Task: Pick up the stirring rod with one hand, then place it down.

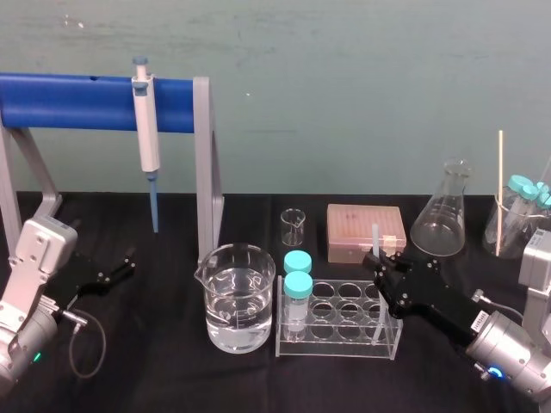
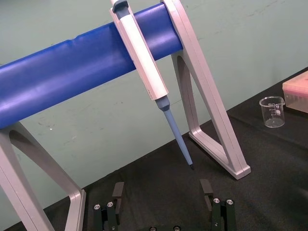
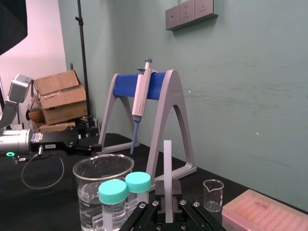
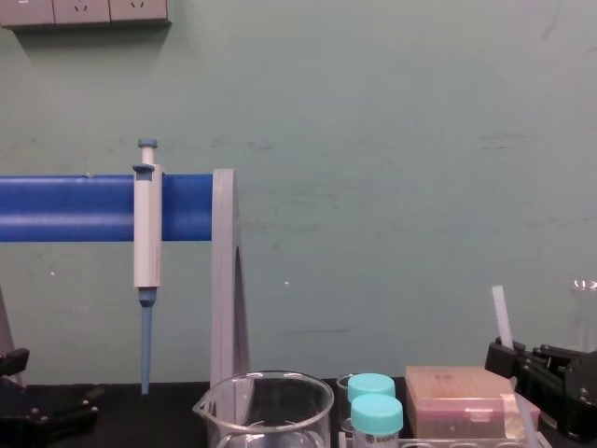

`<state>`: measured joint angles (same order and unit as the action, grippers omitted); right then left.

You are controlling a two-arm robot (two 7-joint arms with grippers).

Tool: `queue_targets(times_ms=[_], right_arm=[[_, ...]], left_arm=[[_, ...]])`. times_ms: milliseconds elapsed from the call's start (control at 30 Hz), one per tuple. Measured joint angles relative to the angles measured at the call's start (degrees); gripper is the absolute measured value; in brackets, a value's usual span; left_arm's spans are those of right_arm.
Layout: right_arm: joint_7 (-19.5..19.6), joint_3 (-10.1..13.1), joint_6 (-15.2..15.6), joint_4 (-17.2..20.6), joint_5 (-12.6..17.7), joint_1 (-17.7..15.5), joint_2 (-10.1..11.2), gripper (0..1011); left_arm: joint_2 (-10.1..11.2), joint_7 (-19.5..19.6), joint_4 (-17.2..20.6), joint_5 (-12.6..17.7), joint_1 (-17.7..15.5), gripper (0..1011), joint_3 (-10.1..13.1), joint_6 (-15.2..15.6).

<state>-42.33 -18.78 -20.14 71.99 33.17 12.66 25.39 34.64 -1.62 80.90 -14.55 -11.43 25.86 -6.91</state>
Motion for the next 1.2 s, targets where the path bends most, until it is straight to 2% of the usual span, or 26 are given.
queue_targets(times_ms=[200,300,500,533,633,667,733,767,900,1067,1100,1200], right_arm=[[-0.02,-0.01,0.10,0.01,0.02,-0.01,0.01,209],[-0.02,-0.01,0.09,0.02,0.03,-0.01,0.01,329],[-0.02,0.00,0.09,0.02,0.05,0.00,0.01,489],[-0.03,0.01,0.09,0.02,0.06,0.00,0.01,552],[-0.04,0.01,0.09,0.02,0.06,0.00,0.01,613],[-0.04,0.01,0.09,0.02,0.07,0.00,0.01,677],[-0.05,0.01,0.09,0.02,0.07,0.00,0.01,715],[-0.06,0.01,0.09,0.02,0.08,0.00,0.01,773],[0.08,0.19,0.05,0.33,0.09,0.00,0.01,864],[5.40,2.68,-0.33,3.33,-1.02,-1.24,-0.15,990],[9.17,3.91,-0.31,4.57,-2.46,-2.14,-0.43,1003],[16.22,5.79,1.05,6.55,-5.35,-3.92,-1.05,1003]], left_arm=[[0.00,0.00,0.00,0.00,0.00,1000,0.00,0.00],[0.00,0.00,0.00,0.00,0.00,1000,0.00,0.00],[0.00,0.00,0.00,0.00,0.00,1000,0.00,0.00],[0.00,0.00,0.00,0.00,0.00,1000,0.00,0.00],[0.00,0.00,0.00,0.00,0.00,1000,0.00,0.00],[0.00,0.00,0.00,0.00,0.00,1000,0.00,0.00],[0.00,0.00,0.00,0.00,0.00,1000,0.00,0.00],[0.00,0.00,0.00,0.00,0.00,1000,0.00,0.00],[0.00,0.00,0.00,0.00,0.00,1000,0.00,0.00],[0.00,0.00,0.00,0.00,0.00,1000,0.00,0.00],[0.00,0.00,0.00,0.00,0.00,1000,0.00,0.00],[0.00,0.00,0.00,0.00,0.00,1000,0.00,0.00]])
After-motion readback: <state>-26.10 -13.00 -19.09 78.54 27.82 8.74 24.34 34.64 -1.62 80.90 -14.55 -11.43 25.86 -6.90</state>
